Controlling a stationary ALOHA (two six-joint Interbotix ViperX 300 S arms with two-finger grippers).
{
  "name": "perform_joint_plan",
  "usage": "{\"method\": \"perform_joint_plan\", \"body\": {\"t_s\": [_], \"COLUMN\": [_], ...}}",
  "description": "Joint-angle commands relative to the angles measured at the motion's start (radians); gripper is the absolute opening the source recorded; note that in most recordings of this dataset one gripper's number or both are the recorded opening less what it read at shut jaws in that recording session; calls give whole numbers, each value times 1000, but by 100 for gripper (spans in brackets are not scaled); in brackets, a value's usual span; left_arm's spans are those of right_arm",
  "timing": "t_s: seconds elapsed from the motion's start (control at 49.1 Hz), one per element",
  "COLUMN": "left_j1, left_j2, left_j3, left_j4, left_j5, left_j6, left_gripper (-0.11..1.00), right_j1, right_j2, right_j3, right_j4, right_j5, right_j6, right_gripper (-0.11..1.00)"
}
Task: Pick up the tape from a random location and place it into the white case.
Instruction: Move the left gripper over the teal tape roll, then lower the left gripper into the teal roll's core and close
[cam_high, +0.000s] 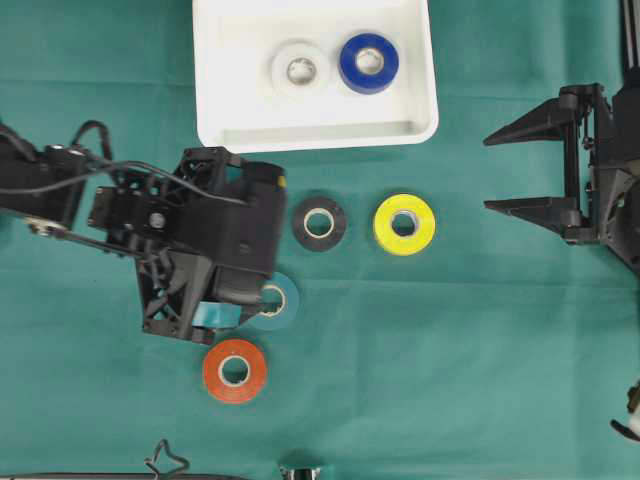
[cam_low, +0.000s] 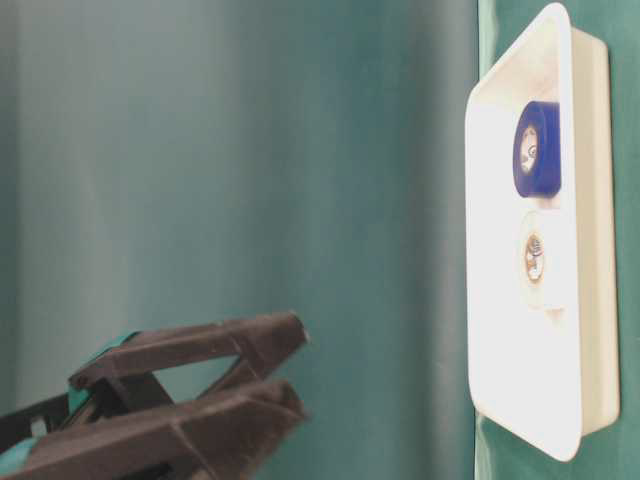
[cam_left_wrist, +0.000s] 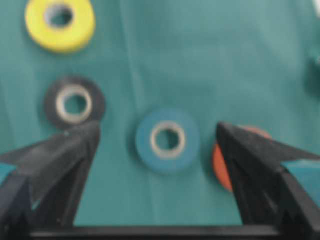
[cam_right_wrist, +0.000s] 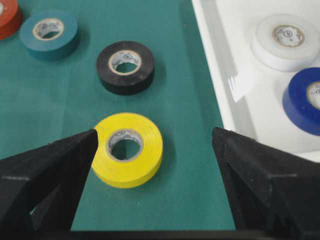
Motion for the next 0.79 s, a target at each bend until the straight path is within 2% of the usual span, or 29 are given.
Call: {"method": "perform_joint_plan", "body": {"t_s": [0.0,0.142,0.773], "left_j1": [3,8,9], "left_j2": [11,38,38], "left_j3": [-78,-126,-121], "left_j4": [6,15,17], "left_j5": [101,176,176], "left_j6": [-5,-26,-28], "left_gripper": [96,96,96], "right_j1": [-2,-2,0], "right_j2": [2,3,5], "right_j3": [-26,-26,-26], "right_j4": [-2,-2,-5], "right_j5": [-3,-3,-3], "right_j6": [-2,-2,-3], "right_gripper": [89,89,89]}}
